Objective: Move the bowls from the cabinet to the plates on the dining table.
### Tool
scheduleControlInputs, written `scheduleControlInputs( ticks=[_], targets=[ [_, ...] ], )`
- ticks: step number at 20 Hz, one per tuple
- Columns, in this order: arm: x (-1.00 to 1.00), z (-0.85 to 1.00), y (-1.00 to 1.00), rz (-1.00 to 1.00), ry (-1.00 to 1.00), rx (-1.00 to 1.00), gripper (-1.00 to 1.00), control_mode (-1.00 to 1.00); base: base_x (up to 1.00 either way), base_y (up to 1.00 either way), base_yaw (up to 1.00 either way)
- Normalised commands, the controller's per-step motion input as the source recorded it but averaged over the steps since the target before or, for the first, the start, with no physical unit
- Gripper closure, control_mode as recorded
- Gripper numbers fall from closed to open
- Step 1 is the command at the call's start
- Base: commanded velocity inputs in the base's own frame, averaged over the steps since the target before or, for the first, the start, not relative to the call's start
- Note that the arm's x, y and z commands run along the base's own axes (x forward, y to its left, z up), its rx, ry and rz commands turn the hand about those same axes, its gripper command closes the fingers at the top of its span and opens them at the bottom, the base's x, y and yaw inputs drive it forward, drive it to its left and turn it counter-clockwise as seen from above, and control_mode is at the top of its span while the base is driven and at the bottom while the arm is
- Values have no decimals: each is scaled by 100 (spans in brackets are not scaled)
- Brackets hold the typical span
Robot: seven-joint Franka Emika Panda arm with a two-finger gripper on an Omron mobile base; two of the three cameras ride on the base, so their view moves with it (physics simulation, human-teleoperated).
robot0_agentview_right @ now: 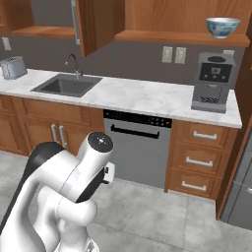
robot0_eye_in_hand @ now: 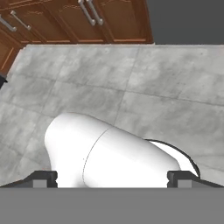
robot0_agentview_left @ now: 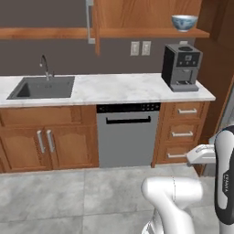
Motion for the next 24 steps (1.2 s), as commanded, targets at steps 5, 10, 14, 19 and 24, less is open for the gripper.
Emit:
scheduleControlInputs(
  ticks=[5, 10, 14, 19, 24],
  targets=[
    [0, 0, 0, 0, 0, 0, -100, 100, 0, -32, -30],
    [0, 0, 0, 0, 0, 0, -100, 100, -3, -36, -27],
    [0, 0, 0, 0, 0, 0, -100, 100, 0, -5, -2],
    [0, 0, 0, 0, 0, 0, -100, 100, 2, 0, 0],
    [0, 0, 0, 0, 0, 0, -100, 100, 45, 14, 0]
  ],
)
